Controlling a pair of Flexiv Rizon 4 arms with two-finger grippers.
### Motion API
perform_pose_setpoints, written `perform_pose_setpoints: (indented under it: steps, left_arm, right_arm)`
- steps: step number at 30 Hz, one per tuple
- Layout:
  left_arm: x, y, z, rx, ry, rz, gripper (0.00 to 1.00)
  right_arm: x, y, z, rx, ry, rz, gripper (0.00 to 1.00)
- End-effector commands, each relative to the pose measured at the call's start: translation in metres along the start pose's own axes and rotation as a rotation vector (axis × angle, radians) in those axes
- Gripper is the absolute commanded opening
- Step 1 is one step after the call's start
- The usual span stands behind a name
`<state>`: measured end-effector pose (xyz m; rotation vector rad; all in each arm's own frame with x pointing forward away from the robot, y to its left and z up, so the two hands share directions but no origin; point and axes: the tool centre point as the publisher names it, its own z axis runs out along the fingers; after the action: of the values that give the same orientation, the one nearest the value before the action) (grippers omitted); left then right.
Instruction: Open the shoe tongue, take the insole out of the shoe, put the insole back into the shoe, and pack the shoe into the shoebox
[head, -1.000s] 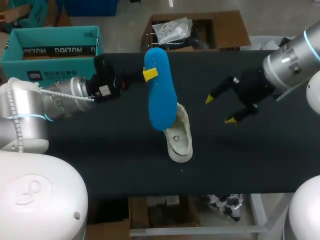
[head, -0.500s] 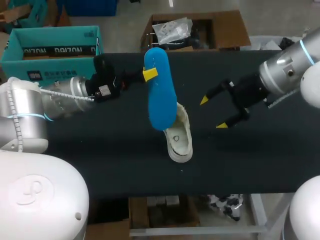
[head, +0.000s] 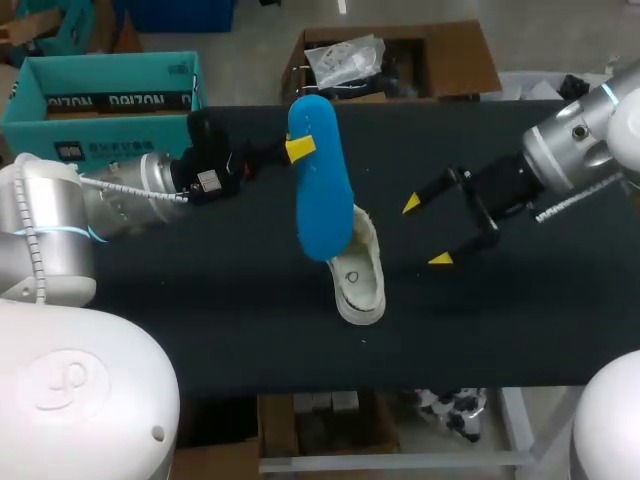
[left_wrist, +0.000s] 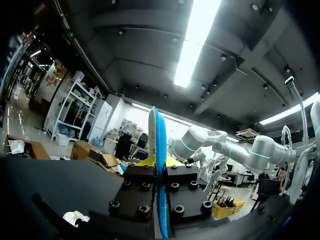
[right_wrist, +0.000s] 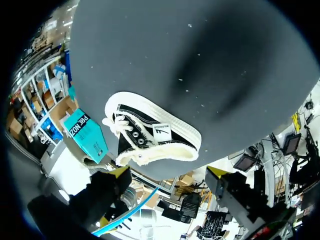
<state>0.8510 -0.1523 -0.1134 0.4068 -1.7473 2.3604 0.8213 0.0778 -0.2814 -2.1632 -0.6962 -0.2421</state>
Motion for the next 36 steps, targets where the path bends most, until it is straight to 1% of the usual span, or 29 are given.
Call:
perform_pose_setpoints:
  steps: [1,3,4,5,6,7,8,20,21,24,27,28,30,31,32,33,34,35,36]
  left_arm:
    - [0.0,0.001,0.0,0.004,-0.002,0.0,0.0]
    - [0.0,0.001,0.0,0.004,-0.002,0.0,0.0]
    - [0.0,0.001,0.0,0.004,-0.002,0.0,0.0]
    - [0.0,0.001,0.0,0.004,-0.002,0.0,0.0]
    - [0.0,0.001,0.0,0.004,-0.002,0.0,0.0]
    - [0.0,0.001,0.0,0.004,-0.002,0.0,0.0]
    - [0.0,0.001,0.0,0.004,-0.002,0.0,0.0]
    - [0.0,0.001,0.0,0.004,-0.002,0.0,0.0]
    - [0.0,0.001,0.0,0.004,-0.002,0.0,0.0]
    - [0.0,0.001,0.0,0.004,-0.002,0.0,0.0]
    - [0.0,0.001,0.0,0.004,-0.002,0.0,0.0]
    - [0.0,0.003,0.003,0.009,0.028,0.017,0.0]
    - [0.0,0.01,0.008,-0.002,0.06,0.061,0.0]
    - [0.001,0.012,0.01,0.007,0.077,0.079,0.0]
    - [0.001,0.016,0.013,-0.007,0.096,0.107,0.0]
    - [0.002,0.021,0.016,-0.01,0.106,0.173,0.0]
    - [0.003,0.024,0.019,0.003,0.119,0.171,0.0]
    - [0.005,0.027,0.021,0.013,0.154,0.192,0.0]
    - [0.006,0.03,0.024,0.011,0.132,0.238,0.0]
  right_arm:
    - [0.009,0.005,0.0,0.055,0.006,0.03,1.0]
    - [0.019,0.007,0.003,0.069,0.021,0.122,1.0]
    - [0.021,0.008,0.004,0.138,0.027,0.208,1.0]
    - [0.021,0.009,0.004,0.132,0.052,0.303,1.0]
    - [0.019,0.009,0.001,0.174,0.115,0.396,1.0]
    - [0.015,0.007,0.001,0.199,0.106,0.49,1.0]
    - [0.007,0.001,0.002,0.154,0.08,0.6,1.0]
    - [0.007,0.001,0.002,0.154,0.08,0.6,1.0]
    - [0.011,0.004,0.002,0.186,0.078,0.598,1.0]
    - [0.019,0.005,0.002,0.227,0.088,0.594,1.0]
    - [0.023,0.002,0.002,0.238,0.095,0.599,1.0]
    - [0.024,0.002,0.003,0.245,0.104,0.603,1.0]
    - [0.025,-0.001,0.004,0.267,0.114,0.614,1.0]
    - [0.025,-0.003,0.005,0.283,0.119,0.612,1.0]
    - [0.025,-0.004,0.006,0.29,0.12,0.618,1.0]
    - [0.025,-0.006,0.008,0.294,0.124,0.625,1.0]
    - [0.024,-0.008,0.009,0.305,0.129,0.628,1.0]
    - [0.023,-0.011,0.01,0.313,0.132,0.631,1.0]
    - [0.022,-0.012,0.011,0.316,0.136,0.637,1.0]
